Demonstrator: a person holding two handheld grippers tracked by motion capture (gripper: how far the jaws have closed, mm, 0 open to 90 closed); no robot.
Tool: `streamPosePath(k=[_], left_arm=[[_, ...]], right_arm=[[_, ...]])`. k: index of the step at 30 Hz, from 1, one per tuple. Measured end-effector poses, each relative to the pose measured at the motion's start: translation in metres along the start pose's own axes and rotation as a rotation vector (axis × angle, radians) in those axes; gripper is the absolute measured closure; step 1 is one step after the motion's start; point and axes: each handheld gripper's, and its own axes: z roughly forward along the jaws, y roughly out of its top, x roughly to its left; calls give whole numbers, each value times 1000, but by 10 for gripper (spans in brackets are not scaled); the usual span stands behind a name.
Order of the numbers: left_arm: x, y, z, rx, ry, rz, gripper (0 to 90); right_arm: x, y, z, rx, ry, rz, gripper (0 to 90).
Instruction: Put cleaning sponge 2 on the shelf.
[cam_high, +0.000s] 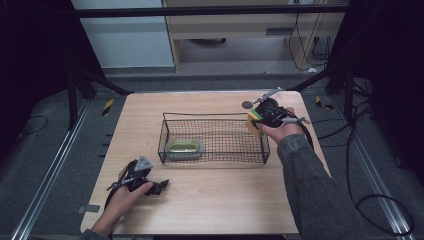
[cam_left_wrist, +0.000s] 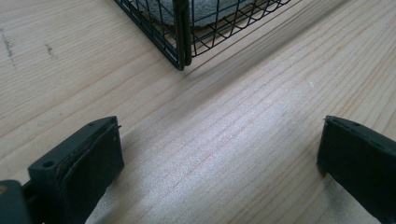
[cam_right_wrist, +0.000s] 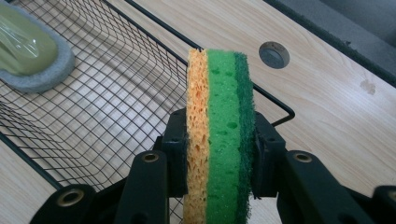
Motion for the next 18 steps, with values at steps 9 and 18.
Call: streamPosePath(k=[9, 18], left_arm=[[0, 0, 0, -1, -1, 0, 0], [0, 0, 0, -1, -1, 0, 0]], right_arm=[[-7, -9, 8, 8, 17, 30, 649], [-10, -16, 17, 24, 30, 54, 649]])
